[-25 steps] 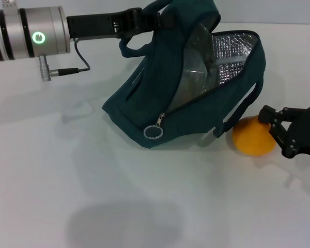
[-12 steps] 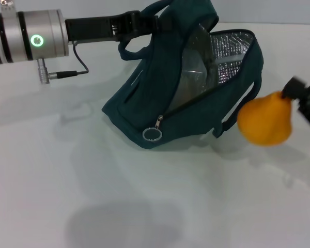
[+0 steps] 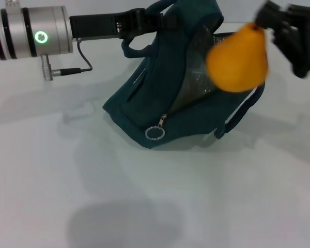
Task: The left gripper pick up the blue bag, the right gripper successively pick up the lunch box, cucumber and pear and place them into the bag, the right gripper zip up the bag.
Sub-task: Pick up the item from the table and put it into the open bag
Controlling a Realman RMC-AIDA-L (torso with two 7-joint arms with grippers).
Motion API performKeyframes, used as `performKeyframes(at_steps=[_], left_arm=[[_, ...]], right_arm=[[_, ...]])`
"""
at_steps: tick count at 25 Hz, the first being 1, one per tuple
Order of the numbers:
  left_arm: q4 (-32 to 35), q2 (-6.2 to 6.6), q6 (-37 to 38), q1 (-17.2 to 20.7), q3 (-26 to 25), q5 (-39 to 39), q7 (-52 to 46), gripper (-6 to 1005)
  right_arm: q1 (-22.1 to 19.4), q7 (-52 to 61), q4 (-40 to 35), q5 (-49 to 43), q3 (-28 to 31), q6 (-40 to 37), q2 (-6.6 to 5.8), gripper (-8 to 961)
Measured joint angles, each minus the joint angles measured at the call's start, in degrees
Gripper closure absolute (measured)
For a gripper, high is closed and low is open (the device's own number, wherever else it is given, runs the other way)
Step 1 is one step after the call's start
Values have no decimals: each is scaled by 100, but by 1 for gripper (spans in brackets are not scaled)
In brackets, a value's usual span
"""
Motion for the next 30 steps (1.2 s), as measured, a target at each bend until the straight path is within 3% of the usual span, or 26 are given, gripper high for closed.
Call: performKeyframes(at_steps=[5, 11, 21, 30], left_arm=[[3, -8, -3, 46, -23, 0, -2, 945], [6, -9, -7, 70, -22, -2, 2, 945], [6, 27, -8, 83, -32, -5, 28, 945], [6, 42, -8, 81, -31, -5, 32, 945]], right_arm=[[475, -16, -52, -64, -689, 793, -11, 898], [621, -105, -43, -246, -1131, 1487, 27, 892], [482, -206, 8, -251, -1825, 1844, 57, 881], [73, -137, -81, -159, -1767, 1932, 38, 872]])
